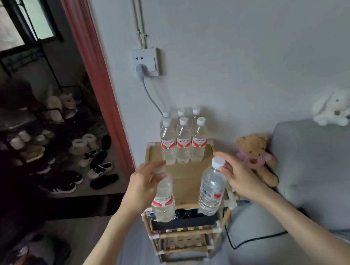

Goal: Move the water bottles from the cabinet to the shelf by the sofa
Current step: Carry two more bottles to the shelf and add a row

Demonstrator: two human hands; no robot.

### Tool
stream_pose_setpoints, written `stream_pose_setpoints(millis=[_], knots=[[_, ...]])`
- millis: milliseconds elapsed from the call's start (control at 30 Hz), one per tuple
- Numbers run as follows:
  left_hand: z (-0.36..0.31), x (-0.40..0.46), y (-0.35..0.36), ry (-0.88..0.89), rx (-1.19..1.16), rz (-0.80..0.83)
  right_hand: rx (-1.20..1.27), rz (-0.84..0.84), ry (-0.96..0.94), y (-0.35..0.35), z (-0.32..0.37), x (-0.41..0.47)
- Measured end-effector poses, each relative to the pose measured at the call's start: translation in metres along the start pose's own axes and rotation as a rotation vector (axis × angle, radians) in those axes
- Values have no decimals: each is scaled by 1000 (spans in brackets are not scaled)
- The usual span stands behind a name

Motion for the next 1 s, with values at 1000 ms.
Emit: stream_pose_setpoints(millis=[1000], knots=[[80, 168, 33, -182, -15, 162, -90, -38, -46, 4, -51, 159]])
Point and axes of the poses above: each hand's wrist, its own x-axis towards the middle knuckle, its own y-axis out of the palm, z = x × y, the point moved 8 cm from there along x, towards the middle knuckle, and after that the axes turned 15 degrees about -x, right-handed, at the moved point
